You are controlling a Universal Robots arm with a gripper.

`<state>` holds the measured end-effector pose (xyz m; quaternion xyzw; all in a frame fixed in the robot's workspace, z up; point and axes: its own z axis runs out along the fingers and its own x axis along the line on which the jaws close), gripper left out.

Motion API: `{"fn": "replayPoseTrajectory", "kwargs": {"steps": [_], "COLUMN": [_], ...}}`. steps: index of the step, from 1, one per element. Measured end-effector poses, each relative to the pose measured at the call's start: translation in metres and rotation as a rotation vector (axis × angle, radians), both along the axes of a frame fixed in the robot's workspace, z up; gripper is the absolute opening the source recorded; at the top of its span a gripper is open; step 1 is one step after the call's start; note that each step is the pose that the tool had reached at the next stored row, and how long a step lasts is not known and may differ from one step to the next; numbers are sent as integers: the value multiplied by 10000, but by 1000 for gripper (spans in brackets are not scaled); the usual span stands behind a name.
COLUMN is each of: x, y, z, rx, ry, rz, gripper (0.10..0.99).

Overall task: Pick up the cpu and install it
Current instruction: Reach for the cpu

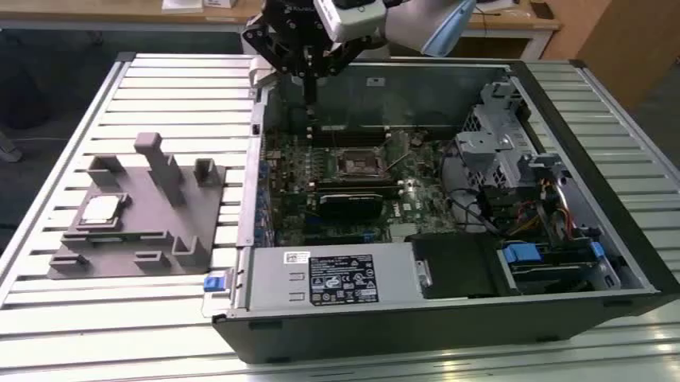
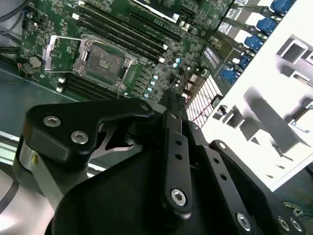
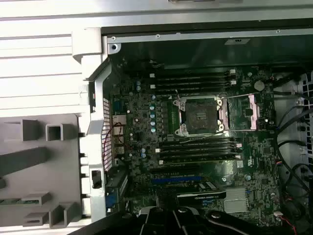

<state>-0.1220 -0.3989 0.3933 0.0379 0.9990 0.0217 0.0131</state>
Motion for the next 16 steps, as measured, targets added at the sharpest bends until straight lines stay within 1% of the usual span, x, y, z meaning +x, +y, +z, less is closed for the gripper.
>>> {"fn": "replayPoseTrajectory", "kwargs": {"steps": [5,10,16], "x": [-1,-20,-68], "y": [0,0,0], "z": [0,0,-1], "rx": [0,0,0], "ry": [0,0,0], "rz": [0,0,0], "gripper": [106,106,106]}}
